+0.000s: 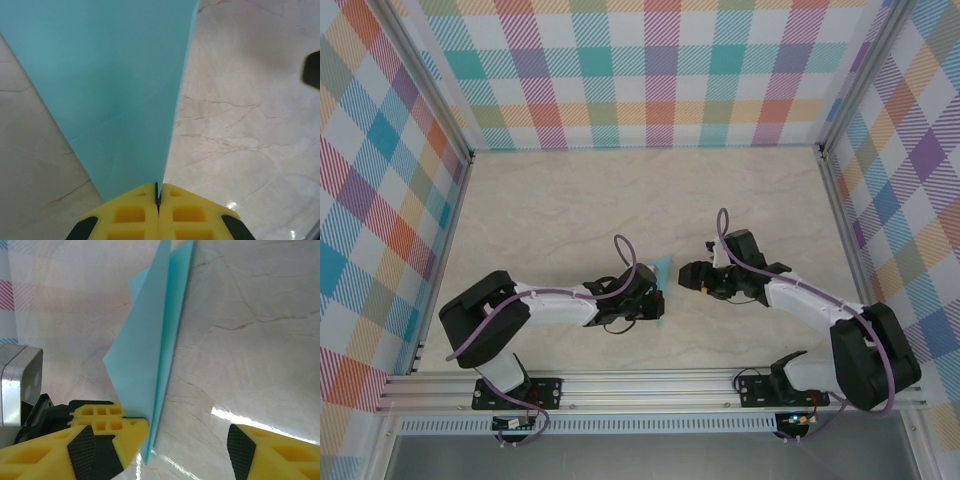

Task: Fold a paper plane with a square sheet of paper (fold left side to right side)
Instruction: Fold the wing for the fifth time at the center of the table.

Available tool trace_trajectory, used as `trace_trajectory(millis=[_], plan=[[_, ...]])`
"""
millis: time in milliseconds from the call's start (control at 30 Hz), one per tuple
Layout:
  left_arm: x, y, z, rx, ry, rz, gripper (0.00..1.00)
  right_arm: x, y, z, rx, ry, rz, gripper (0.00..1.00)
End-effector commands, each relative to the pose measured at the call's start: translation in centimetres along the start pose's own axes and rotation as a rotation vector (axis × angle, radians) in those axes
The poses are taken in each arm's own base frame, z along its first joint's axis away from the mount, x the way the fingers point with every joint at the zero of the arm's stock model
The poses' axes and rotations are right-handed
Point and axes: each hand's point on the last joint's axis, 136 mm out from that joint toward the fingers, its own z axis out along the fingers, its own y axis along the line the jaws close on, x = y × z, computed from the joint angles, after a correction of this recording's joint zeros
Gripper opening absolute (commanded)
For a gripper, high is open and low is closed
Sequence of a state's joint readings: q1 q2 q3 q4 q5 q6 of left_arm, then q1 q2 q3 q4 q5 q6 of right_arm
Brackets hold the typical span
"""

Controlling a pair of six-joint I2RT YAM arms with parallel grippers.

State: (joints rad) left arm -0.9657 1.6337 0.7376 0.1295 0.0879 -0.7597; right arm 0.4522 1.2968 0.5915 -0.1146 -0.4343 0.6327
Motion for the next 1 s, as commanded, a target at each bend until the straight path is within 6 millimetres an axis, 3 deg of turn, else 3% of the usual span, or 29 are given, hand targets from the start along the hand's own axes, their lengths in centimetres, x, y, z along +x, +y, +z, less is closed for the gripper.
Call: trace_trajectory(millis=[0, 233, 600, 967], plan=[[-1.6, -2.2, -0.8, 0.139, -0.045, -0.048, 0.0, -0.6, 1.3, 1.0, -0.08, -0.014, -0.006, 0.72], [-1.8, -1.5, -1.0, 0.187, -0.06, -0.109, 0.0, -1.3, 2.0, 2.7, -0.103, -0.006, -0.012, 0.61], [-1.6, -0.9, -0.9, 0.225, -0.061, -0.163, 0.0, -1.7, 1.8, 6.1, -0.046, 0.014, -0.016, 0.59], [-1.2, 0.1, -0.3, 0.216, -0.053, -0.201, 0.0, -2.0, -0.4, 7.3, 0.053, 0.005, 0.026, 0.51]])
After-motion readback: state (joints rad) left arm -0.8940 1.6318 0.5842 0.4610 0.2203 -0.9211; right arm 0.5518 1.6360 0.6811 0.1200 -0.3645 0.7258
